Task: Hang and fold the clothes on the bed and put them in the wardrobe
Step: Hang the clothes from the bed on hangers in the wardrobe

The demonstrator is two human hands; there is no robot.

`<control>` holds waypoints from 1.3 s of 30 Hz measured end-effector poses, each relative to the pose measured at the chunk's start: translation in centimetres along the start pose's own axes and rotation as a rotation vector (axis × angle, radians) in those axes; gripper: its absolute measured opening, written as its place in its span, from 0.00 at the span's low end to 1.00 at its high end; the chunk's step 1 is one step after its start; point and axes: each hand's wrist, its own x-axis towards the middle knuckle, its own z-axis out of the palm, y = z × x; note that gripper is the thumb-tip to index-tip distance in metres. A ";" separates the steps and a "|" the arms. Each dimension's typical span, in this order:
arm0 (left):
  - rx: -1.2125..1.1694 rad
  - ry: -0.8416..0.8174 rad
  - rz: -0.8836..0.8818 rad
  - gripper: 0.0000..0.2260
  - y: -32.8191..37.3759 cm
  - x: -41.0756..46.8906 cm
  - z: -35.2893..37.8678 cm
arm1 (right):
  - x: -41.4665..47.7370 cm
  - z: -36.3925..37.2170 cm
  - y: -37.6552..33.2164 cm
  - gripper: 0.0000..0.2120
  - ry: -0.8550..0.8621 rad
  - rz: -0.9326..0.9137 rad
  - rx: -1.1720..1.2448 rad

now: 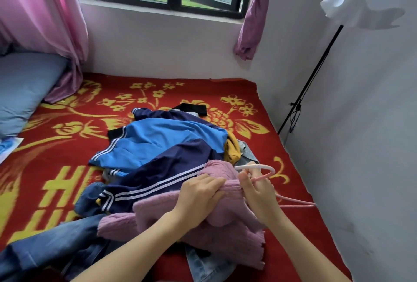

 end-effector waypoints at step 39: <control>-0.460 -0.078 -0.296 0.20 -8.0 -1.2 -6.0 | 1.4 -9.9 9.1 0.12 0.072 -0.628 -0.899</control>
